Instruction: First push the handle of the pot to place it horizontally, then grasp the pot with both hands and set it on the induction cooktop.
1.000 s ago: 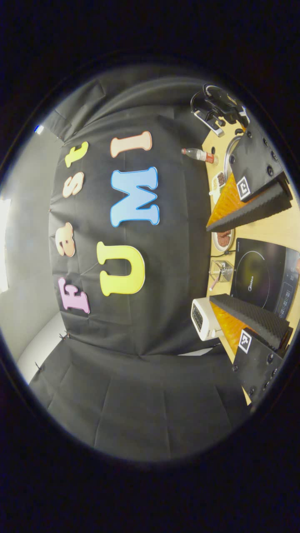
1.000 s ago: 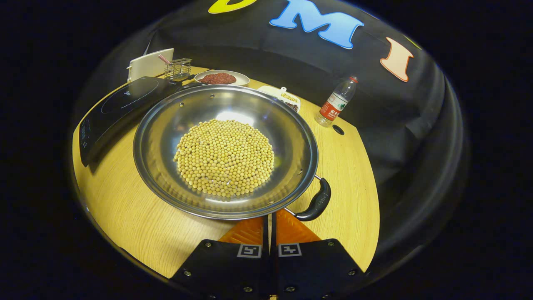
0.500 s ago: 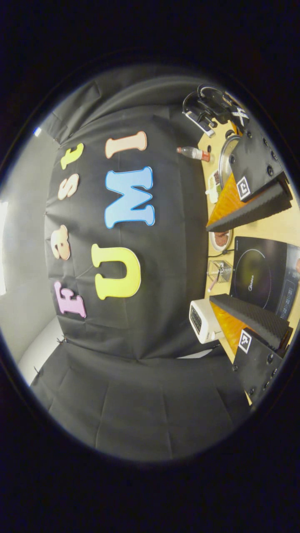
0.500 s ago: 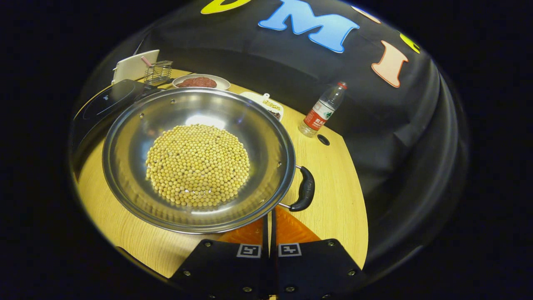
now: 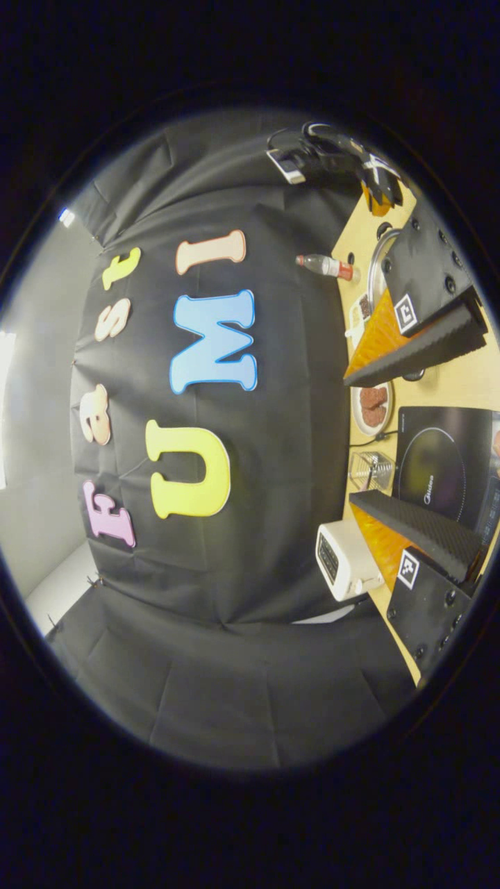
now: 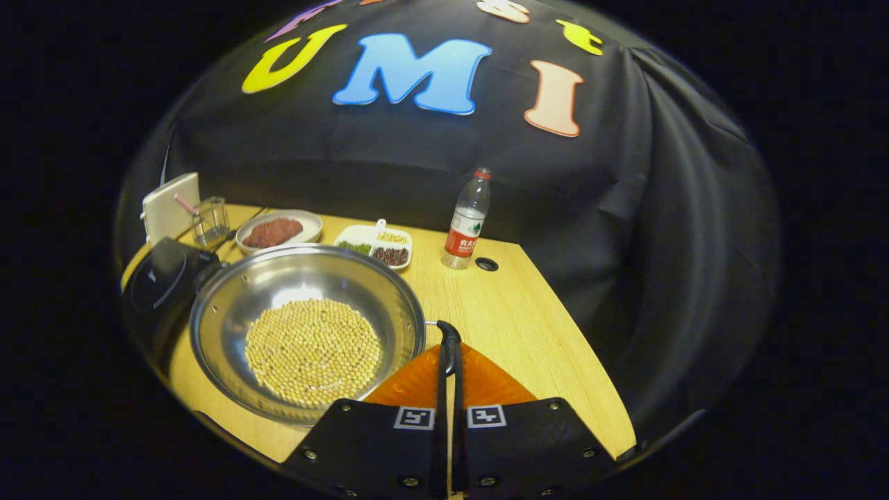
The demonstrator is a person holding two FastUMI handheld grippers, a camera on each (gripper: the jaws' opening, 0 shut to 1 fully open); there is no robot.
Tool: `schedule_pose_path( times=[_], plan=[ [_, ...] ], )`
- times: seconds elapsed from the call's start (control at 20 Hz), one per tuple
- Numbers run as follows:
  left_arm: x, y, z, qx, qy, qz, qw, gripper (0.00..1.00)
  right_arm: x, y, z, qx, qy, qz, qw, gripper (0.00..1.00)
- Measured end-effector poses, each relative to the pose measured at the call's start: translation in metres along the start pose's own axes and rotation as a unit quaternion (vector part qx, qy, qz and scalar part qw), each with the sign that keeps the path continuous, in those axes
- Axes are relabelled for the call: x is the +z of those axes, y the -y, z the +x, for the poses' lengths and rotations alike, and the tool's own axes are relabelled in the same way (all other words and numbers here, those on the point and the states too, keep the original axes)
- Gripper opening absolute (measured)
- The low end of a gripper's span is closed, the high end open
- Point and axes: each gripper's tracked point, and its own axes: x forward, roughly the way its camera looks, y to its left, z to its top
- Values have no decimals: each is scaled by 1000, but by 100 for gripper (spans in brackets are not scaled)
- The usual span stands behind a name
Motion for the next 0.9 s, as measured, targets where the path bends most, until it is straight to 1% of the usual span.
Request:
schedule_pose_path(
  times=[0.1, 0.15, 0.2, 0.25, 0.35, 0.4, 0.5, 0.55, 0.6, 0.65, 0.8, 0.85, 0.9],
  plan=[
    [-3, 7, 14, -21, -3, -2, 1000, 94, 10, -5, -10, 16, 2, 45, 999, 52],
    [-3, 11, 21, -30, -4, -3, 1000, 94, 15, -5, -13, 18, 5, 60, 998, 76],
    [-5, 16, 28, -41, -5, -5, 999, 97, 19, -4, -17, 14, 10, 67, 998, 86],
    [-6, 21, 36, -52, -8, -7, 999, 97, 23, -4, -15, 15, 15, 69, 997, 98],
    [-16, 32, 50, -72, -22, -11, 997, 97, 29, -1, -18, 10, 24, 66, 997, 98],
    [-25, 40, 57, -82, -34, -14, 996, 94, 31, -1, -17, 11, 26, 68, 997, 98],
    [-44, 54, 72, -97, -61, -18, 993, 94, 29, -2, -13, 13, 20, 75, 997, 97],
    [-53, 60, 79, -101, -74, -19, 992, 97, 27, -2, -9, 14, 16, 76, 997, 98],
    [-60, 66, 86, -106, -83, -19, 991, 97, 26, -3, -4, 16, 13, 76, 997, 98],
    [-68, 73, 94, -110, -90, -16, 990, 99, 25, -3, 1, 18, 11, 75, 997, 98],
    [-102, 90, 114, -119, -122, 3, 985, 97, 23, -4, 16, 26, 3, 73, 997, 98],
    [-113, 97, 117, -122, -133, 5, 984, 97, 21, -5, 21, 29, -1, 75, 997, 98],
    [-123, 103, 121, -125, -142, 4, 982, 95, 20, -6, 26, 31, -5, 77, 997, 98]
  ],
)
